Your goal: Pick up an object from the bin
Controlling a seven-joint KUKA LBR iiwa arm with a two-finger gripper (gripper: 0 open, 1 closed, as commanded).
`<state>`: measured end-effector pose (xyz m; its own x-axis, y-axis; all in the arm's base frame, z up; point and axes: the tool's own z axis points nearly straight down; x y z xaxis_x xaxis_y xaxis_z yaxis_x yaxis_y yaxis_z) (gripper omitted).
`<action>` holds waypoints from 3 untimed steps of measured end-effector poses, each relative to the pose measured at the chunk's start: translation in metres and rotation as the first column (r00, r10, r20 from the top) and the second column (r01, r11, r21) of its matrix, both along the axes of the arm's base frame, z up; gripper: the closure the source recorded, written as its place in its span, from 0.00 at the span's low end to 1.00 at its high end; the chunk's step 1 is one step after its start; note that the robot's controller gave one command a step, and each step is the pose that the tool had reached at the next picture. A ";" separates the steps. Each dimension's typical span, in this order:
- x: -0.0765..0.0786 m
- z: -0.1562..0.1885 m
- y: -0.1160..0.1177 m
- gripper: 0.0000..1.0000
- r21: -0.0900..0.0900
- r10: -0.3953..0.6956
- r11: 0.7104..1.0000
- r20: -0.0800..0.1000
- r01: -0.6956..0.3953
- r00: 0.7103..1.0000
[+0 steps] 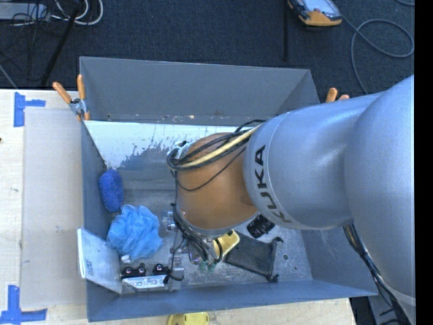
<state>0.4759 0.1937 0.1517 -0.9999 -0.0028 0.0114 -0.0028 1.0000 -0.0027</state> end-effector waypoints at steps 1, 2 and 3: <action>0.002 0.004 -0.001 0.00 0.002 -0.004 1.000 0.007 0.004 1.000; 0.028 -0.047 -0.007 0.00 0.004 0.050 0.999 0.015 -0.050 0.999; 0.039 -0.074 0.007 0.00 -0.003 0.155 0.988 0.003 -0.155 0.988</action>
Offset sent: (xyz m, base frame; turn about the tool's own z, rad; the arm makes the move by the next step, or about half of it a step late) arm 0.0399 -0.0138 -0.0817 -0.0767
